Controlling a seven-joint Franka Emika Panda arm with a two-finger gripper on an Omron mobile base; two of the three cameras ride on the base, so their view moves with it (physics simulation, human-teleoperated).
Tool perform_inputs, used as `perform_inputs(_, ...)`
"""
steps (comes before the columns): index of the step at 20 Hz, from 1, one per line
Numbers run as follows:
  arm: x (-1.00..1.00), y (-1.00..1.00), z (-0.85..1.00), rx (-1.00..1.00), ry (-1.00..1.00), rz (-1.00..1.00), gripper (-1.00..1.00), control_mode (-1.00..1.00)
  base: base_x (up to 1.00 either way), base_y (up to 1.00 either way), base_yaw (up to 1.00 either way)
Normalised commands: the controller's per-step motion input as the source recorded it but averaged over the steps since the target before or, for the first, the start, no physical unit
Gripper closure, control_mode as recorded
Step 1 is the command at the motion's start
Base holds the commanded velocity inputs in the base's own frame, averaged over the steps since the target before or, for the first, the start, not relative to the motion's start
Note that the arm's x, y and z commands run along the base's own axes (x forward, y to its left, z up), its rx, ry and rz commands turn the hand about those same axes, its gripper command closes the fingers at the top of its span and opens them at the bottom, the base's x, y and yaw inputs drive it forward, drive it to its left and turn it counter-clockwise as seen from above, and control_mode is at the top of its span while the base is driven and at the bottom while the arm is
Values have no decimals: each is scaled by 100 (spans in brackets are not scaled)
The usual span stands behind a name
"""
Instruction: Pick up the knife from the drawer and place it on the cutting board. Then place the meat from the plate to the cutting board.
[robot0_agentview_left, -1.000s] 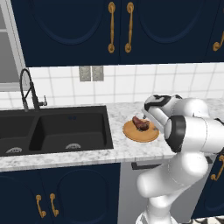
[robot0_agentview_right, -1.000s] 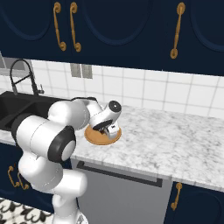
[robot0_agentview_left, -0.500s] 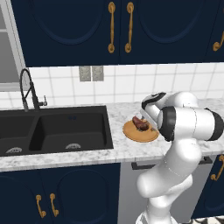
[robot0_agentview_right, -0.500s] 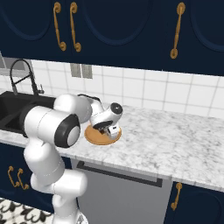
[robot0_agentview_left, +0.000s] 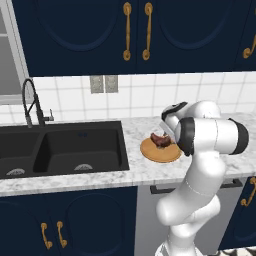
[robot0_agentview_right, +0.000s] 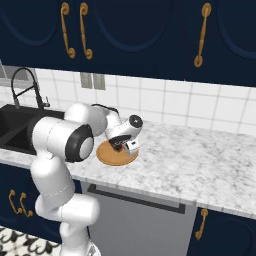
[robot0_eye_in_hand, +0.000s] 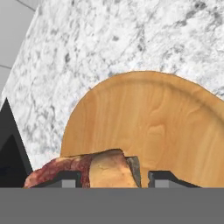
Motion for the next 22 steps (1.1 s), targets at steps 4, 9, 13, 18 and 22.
perform_inputs(4,-26,25,-9,0,0,3,100,-100,0,0,0)
perform_inputs(9,-33,30,-11,0,0,8,100,-100,0,0,0)
perform_inputs(13,-52,18,62,0,-2,8,100,-100,0,0,0)
perform_inputs(18,-80,29,100,0,-2,12,100,-100,0,0,0)
perform_inputs(22,-80,31,100,0,-7,15,100,-100,0,0,0)
